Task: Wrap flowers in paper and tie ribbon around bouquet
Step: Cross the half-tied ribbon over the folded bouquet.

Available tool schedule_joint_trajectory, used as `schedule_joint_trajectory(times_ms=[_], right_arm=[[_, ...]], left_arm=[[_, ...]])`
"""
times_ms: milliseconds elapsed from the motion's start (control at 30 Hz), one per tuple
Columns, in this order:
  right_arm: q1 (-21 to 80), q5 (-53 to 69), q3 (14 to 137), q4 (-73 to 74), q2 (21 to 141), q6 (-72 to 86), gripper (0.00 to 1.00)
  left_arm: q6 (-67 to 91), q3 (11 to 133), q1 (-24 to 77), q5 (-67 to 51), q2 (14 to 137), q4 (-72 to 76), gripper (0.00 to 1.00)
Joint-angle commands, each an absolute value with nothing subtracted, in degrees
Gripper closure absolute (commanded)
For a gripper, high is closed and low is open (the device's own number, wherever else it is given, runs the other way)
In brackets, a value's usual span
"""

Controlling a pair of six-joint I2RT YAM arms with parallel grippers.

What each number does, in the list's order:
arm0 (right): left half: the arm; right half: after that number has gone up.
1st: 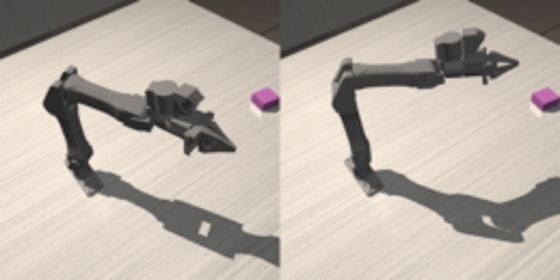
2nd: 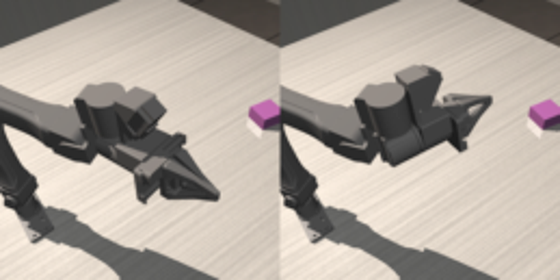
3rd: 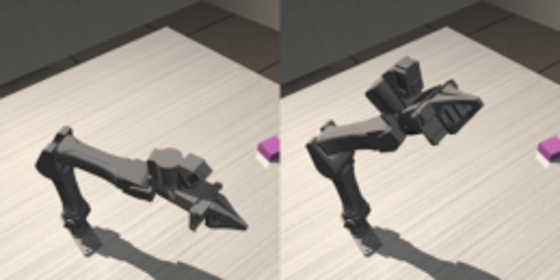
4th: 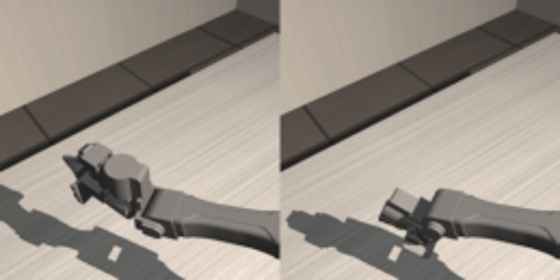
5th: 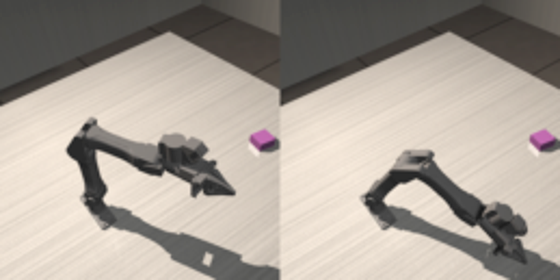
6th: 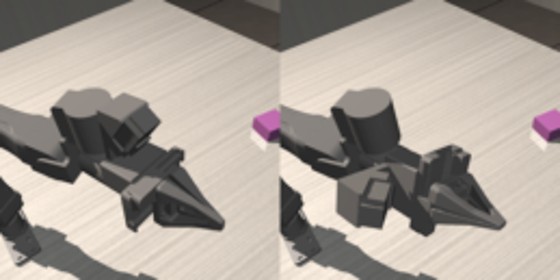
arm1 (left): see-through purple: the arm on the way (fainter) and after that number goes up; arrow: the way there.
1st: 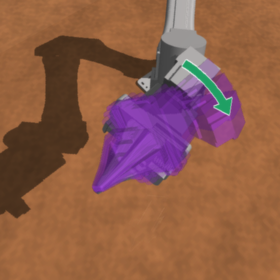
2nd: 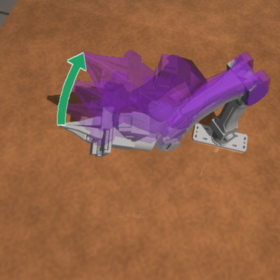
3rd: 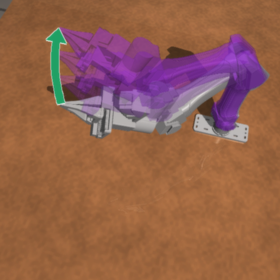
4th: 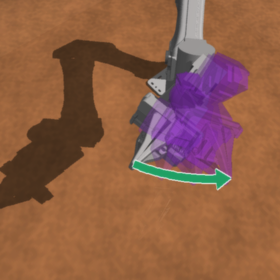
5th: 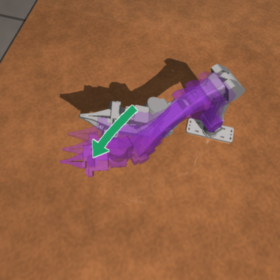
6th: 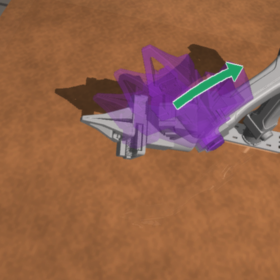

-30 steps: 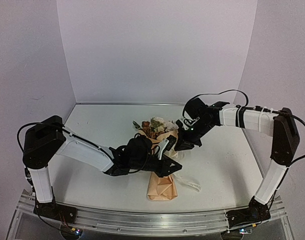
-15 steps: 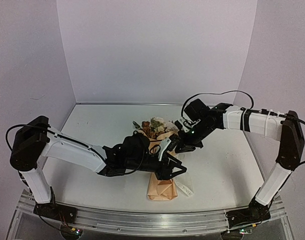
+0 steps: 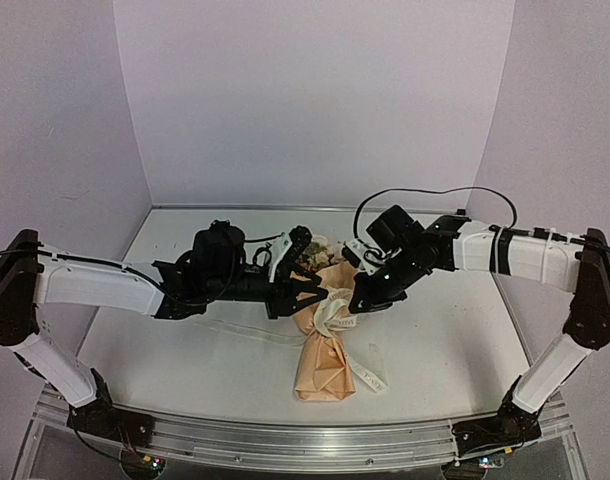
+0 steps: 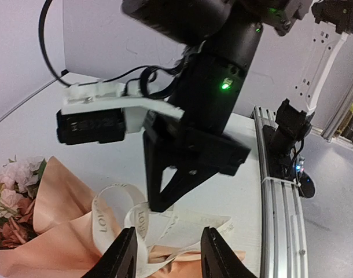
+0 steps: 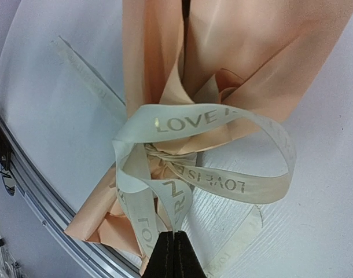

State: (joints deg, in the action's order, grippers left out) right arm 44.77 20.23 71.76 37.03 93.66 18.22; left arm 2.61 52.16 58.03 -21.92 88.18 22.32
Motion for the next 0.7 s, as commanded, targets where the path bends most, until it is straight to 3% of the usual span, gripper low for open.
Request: schedule_joint_trajectory(times_ms=[0,267,667], right_arm=[[46.24,17.05,70.06,33.53,89.46,13.53,1.0],[47.53,16.1,68.91,31.55,87.56,11.27,1.0],[49.44,16.59,69.37,31.48,86.99,8.11,1.0]], left_arm=[[-8.16,51.07,54.86,-30.65,87.31,21.2,0.58],[-17.11,58.55,53.14,-34.94,93.74,12.79,0.55],[-20.48,66.51,51.43,-36.8,101.37,8.82,0.58]])
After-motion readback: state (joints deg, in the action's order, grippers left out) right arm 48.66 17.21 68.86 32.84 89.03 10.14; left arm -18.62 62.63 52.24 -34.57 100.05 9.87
